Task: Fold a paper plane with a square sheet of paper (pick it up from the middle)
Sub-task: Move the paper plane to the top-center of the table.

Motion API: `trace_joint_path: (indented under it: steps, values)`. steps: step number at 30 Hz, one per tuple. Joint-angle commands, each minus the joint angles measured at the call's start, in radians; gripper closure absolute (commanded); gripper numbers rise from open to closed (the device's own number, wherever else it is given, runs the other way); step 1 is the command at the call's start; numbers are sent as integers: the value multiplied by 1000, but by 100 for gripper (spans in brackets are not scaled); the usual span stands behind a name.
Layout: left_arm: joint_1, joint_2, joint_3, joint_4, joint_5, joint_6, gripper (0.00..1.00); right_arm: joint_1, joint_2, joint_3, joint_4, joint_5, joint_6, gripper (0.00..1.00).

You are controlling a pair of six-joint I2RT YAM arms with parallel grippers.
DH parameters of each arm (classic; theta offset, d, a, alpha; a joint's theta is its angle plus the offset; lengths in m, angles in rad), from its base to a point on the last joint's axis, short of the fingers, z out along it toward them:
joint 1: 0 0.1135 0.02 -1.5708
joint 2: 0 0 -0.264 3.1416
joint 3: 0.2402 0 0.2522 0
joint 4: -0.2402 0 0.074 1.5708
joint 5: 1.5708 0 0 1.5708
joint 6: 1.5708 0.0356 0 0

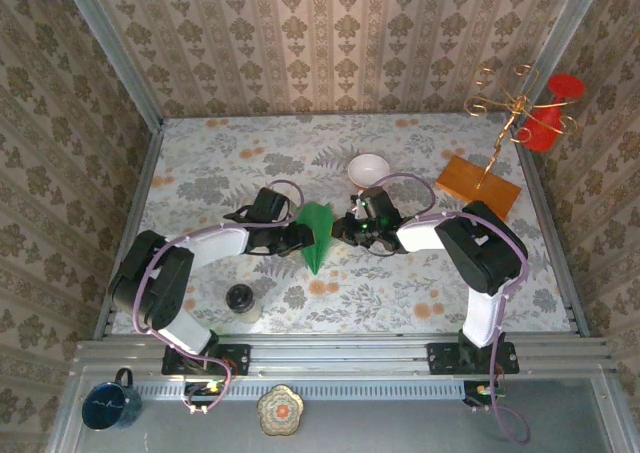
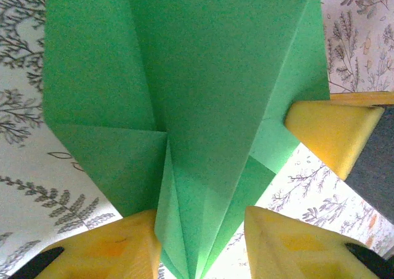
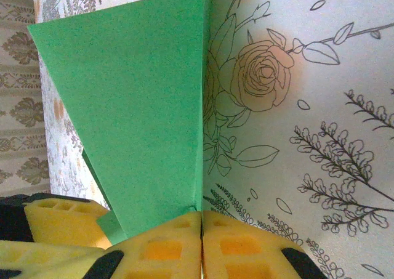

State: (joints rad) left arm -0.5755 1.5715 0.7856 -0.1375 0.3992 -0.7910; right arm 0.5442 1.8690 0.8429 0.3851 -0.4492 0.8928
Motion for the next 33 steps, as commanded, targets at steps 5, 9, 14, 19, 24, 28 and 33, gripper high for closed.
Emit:
trace_joint_path:
  steps: [5, 9, 14, 19, 24, 28, 33]
  values:
    - [-40, 20, 32, -24, -4, -7, 57, 6, -30, -1, 3, -3, 9, 89]
    - [-64, 38, 63, -59, -38, 7, 56, 6, -40, -10, 26, -25, 23, 90]
    - [-88, 76, 112, -107, -70, 25, 54, 6, -57, -19, 49, -45, 38, 90]
    - [-109, 118, 161, -170, -114, 44, 54, 6, -66, -24, 50, -49, 42, 90]
    - [-121, 136, 189, -204, -155, 46, 58, 7, -68, -28, 50, -52, 44, 90]
    - [-126, 142, 203, -216, -169, 42, 63, 7, -67, -30, 51, -54, 46, 90]
    - [-130, 153, 217, -228, -180, 42, 69, 7, -70, -30, 51, -54, 46, 89]
